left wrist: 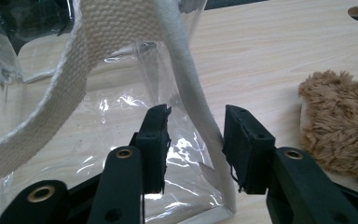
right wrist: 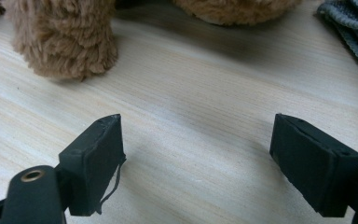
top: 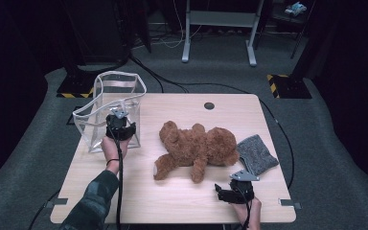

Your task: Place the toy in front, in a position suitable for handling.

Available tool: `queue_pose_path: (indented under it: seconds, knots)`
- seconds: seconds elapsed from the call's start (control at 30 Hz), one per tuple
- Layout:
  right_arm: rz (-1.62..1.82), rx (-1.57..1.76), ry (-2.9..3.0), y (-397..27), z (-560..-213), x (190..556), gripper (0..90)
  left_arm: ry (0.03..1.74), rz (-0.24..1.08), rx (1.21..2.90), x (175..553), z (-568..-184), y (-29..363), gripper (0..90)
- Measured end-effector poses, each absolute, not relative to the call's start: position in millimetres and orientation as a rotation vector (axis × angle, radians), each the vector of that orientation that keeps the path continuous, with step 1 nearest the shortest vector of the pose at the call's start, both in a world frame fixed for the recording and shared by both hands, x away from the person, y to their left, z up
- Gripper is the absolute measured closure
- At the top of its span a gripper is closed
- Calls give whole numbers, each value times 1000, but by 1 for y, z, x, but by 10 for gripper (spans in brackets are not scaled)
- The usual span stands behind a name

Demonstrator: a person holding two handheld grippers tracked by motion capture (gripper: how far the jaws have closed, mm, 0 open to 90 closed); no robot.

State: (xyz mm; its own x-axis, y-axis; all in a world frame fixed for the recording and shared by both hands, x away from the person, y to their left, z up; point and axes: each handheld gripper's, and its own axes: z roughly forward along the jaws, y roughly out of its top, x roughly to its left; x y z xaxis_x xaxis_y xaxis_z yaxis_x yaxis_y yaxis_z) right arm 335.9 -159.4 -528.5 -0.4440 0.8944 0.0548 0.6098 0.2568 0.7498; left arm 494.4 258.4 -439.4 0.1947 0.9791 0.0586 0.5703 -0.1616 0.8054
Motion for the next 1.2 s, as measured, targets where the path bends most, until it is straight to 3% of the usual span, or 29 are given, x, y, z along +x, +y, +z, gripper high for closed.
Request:
queue_pose_path:
  seconds: [1.2]
  knots:
    - [979,1349,2150,-156,-529,336,174,1420,686,1859,519,-436,295,609]
